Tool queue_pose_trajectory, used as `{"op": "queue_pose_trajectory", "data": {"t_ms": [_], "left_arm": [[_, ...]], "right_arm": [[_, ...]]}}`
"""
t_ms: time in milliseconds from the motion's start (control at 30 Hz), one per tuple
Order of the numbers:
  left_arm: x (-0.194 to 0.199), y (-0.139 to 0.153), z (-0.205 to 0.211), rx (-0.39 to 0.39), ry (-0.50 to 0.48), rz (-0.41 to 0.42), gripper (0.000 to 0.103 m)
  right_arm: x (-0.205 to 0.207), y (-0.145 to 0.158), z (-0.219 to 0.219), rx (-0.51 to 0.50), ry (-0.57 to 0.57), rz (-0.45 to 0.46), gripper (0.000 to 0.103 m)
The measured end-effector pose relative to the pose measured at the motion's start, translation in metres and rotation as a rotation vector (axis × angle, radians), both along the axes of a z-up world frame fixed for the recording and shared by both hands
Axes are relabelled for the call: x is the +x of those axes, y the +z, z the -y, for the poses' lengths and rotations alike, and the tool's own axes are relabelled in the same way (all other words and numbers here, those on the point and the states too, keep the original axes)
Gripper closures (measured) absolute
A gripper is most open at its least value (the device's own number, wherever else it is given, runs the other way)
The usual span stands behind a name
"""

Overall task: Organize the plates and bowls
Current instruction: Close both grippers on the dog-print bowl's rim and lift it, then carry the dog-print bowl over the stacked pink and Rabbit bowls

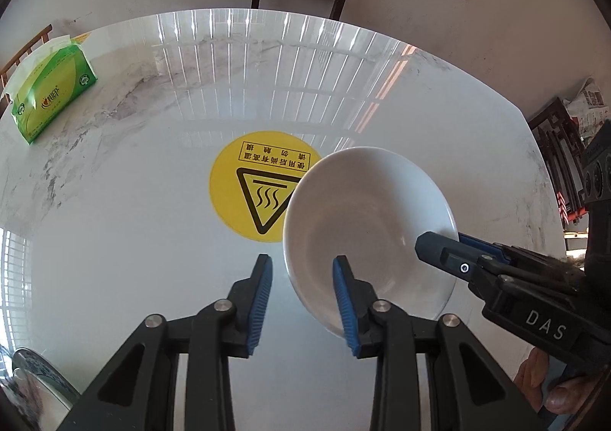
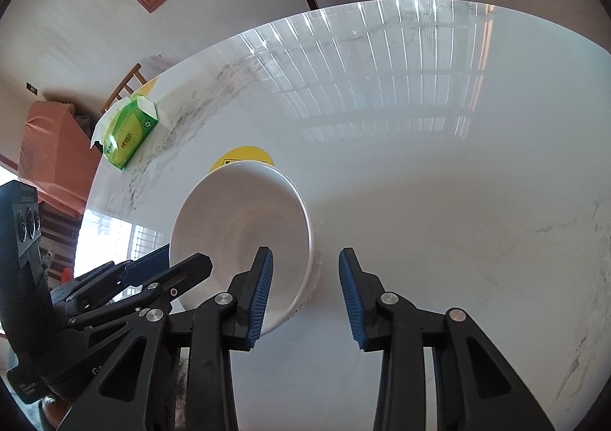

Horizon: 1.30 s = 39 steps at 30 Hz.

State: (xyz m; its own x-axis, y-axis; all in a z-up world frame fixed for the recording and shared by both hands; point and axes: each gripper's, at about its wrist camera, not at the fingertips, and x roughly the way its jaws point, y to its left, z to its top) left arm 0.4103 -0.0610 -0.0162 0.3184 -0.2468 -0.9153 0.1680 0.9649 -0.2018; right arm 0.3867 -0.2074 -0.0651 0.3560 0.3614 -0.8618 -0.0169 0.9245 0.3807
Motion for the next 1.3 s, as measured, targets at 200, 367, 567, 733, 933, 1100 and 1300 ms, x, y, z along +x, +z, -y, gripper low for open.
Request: {"op": "queue_pose_trajectory", "data": {"t_ms": [200, 367, 567, 733, 933, 1100, 1300], "left_arm": [[0.000, 0.000, 0.004, 0.018, 0.038, 0.036, 0.091], [-0.006, 0.010, 0.001, -0.011, 0.040, 0.042, 0.092], [-0.025, 0.035, 0.000, -0.011, 0.039, 0.088, 0.092], [-0.050, 0.058, -0.004, -0.027, 0.034, 0.120, 0.092], [-0.092, 0.080, -0.009, -0.044, 0.017, 0.144, 0.091], [-0.128, 0.094, -0.018, -0.062, 0.013, 0.163, 0.091], [-0.170, 0.103, -0.029, -0.074, 0.015, 0.180, 0.091]], "right_arm": [[0.002, -0.009, 0.002, 0.006, 0.001, -0.014, 0.086], [-0.005, -0.002, 0.009, 0.033, -0.007, -0.010, 0.088], [-0.023, 0.019, 0.010, 0.055, 0.001, 0.013, 0.088], [-0.048, 0.036, 0.011, 0.090, 0.011, 0.025, 0.088], [-0.084, 0.062, 0.008, 0.098, 0.035, 0.061, 0.087], [-0.117, 0.074, 0.001, 0.106, 0.065, 0.074, 0.087], [-0.151, 0.078, -0.010, 0.114, 0.095, 0.072, 0.087]]}}
